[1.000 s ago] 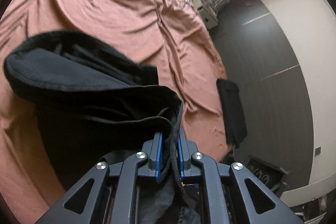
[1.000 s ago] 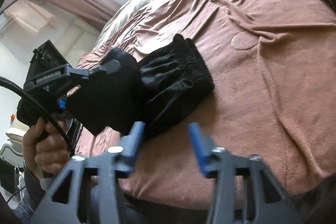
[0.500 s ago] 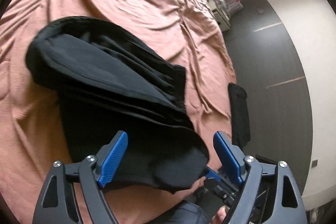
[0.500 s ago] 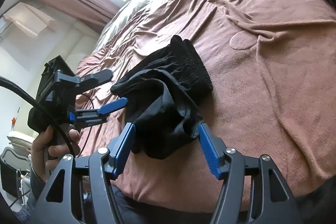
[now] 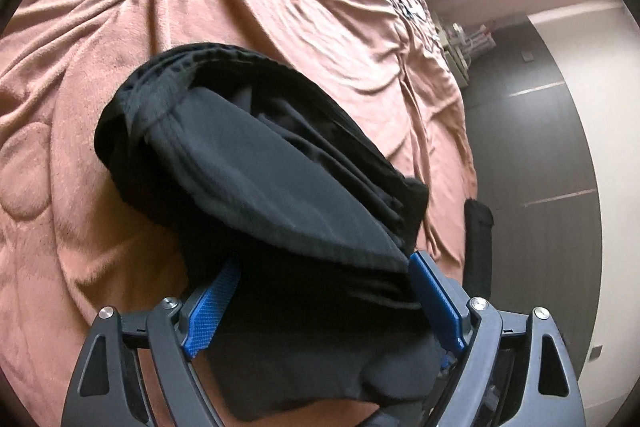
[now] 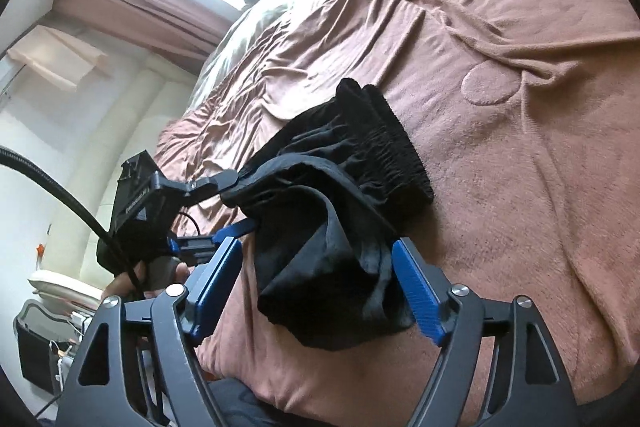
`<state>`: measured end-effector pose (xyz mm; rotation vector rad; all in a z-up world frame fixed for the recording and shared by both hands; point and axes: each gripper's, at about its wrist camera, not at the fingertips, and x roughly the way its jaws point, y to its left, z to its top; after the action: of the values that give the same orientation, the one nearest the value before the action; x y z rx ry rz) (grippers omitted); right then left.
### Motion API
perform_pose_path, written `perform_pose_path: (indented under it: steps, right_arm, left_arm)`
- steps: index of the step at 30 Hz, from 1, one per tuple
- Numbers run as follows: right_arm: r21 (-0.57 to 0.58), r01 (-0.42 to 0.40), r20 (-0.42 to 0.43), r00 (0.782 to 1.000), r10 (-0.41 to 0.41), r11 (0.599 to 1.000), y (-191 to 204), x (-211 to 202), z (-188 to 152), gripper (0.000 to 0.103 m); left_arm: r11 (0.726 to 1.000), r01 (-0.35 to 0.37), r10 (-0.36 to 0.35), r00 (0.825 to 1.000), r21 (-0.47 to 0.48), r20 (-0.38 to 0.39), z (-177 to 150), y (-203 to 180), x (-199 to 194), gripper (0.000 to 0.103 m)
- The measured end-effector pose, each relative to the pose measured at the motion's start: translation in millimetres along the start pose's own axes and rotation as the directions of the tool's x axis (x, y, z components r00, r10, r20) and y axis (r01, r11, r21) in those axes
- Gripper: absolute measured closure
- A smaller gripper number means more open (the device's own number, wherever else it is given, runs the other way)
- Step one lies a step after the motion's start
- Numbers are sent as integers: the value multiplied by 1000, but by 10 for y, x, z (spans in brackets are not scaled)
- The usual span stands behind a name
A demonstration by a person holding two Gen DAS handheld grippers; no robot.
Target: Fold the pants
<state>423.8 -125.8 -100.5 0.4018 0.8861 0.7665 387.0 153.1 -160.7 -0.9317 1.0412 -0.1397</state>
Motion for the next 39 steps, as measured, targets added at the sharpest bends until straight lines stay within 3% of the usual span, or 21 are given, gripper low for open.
perform_pose_path:
  steps: [4,7,9,11,12,14,16,27,39]
  right_arm:
    - [-30,46,-17,999,-46,999,56,123,-9,30]
    - [-49,76,-29,997,-77,996,84,177,-8,55]
    - [-46,93,-31,995,-95,995,76,180,-6,75]
    - [-36,98,-24,995,-99,995,55,158,-6,84]
    - [-35,93,-20,995,-93,995,51,130,-13,89]
    - [-34,80,-11,997,-81,996,59,82,-24,92]
    - [-43,73,-4,997,-73,996,79,42,-46,95]
    - [-32,44,23,999,-43,999,57,-161,-210,97]
    - [18,33,41,999,-34,999,-21,-278,-326,97]
  left_arm:
    - [1000,-26,26,999,3,44,111,47,15,16]
    - [999,-52,52,995,-9,90,148,89,-38,18]
    - [997,-81,80,989,1,125,173,76,-110,28]
    - [995,-100,97,986,9,138,214,52,-145,51]
    - [994,-105,102,985,12,141,239,39,-160,57]
    - [992,-126,121,982,24,146,301,-4,-179,81]
    - [990,-133,126,981,35,150,356,-54,-175,89]
    - [987,-102,81,983,125,163,516,-572,-127,93]
    - [971,-99,78,992,216,101,628,-1029,360,93]
